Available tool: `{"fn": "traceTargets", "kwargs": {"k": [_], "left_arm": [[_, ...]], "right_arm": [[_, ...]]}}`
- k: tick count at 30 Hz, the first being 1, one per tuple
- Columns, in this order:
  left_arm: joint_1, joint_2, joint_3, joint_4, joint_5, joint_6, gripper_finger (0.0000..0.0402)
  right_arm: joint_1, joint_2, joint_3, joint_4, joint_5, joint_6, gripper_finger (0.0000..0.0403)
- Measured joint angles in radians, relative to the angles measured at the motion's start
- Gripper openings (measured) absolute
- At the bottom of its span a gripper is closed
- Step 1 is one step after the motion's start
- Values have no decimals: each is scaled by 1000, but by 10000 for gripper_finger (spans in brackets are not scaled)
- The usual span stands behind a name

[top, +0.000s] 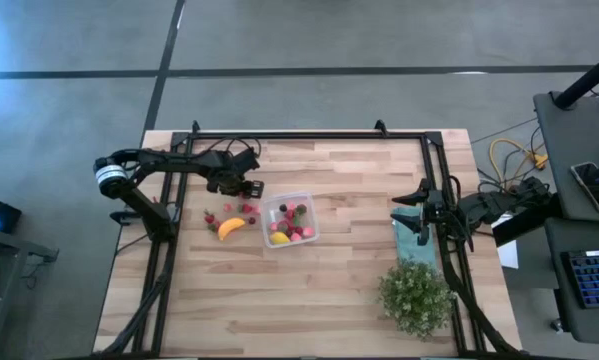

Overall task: Pick and placing Produce into tupperware
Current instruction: Put the red cherry into the transparent bin

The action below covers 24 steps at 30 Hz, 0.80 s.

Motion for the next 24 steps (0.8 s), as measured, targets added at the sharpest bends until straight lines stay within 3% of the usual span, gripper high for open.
{"fn": "traceTargets", "kwargs": {"k": [11, 17, 24], "left_arm": [[-1, 0, -2, 7, -16, 57, 98], [-1, 0, 9, 14, -30, 140, 105], [-4, -55, 117, 50, -88, 315, 108]], "right_arm": [[0, 0, 0, 0, 0, 0, 233], [0, 0, 0, 0, 0, 0, 233], [0, 0, 0, 0, 0, 0, 233]]}}
